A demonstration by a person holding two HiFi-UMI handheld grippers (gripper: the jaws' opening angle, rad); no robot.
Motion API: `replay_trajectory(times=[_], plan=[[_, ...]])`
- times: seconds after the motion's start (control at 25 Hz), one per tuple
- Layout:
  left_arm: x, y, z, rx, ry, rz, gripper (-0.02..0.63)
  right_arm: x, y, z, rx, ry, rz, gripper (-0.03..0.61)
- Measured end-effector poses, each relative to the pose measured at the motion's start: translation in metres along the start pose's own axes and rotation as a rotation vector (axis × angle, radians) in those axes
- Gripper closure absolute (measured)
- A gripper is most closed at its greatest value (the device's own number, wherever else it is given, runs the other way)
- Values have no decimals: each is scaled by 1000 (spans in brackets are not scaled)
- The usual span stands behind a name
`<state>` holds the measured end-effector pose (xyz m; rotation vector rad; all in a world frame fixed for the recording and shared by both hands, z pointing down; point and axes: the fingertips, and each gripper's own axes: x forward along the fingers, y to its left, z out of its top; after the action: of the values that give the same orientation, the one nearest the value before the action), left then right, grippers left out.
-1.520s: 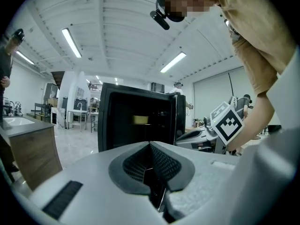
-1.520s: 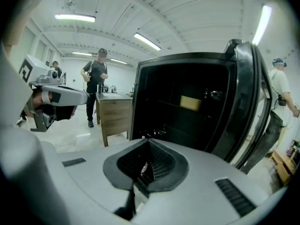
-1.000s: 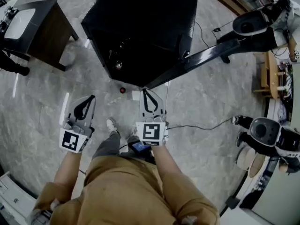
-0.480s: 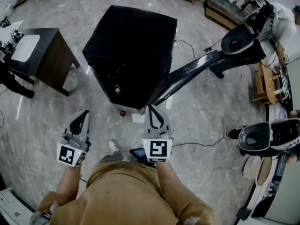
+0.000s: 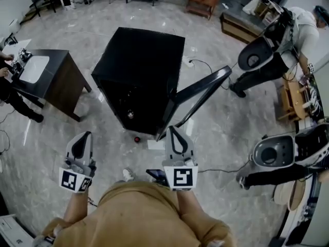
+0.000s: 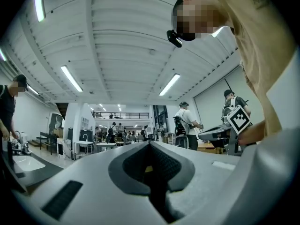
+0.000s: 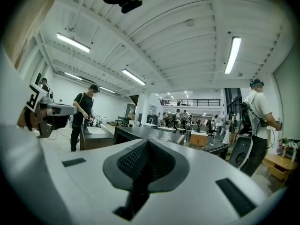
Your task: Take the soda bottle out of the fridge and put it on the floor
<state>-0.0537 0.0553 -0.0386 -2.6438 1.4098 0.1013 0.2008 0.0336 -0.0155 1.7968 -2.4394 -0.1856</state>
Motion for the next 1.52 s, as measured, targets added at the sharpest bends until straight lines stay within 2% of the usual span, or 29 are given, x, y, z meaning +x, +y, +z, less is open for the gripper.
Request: replay_trajectory(times=[0.36,0.56,1.04,1.52], plan=[[-3,2,11,-5,-19,74,612,-12,-31,-6,46,20,-22,577],[4,3,6,-25,-30,98,612,-3,-39,-2,44,21,5,577],[-4,2,-1,-43,-37,92,612,-1,-25,16,88,-37,12,577],[-23,10,6,-52,-14,115,612,-8,-16,21,72,-5,33,578]])
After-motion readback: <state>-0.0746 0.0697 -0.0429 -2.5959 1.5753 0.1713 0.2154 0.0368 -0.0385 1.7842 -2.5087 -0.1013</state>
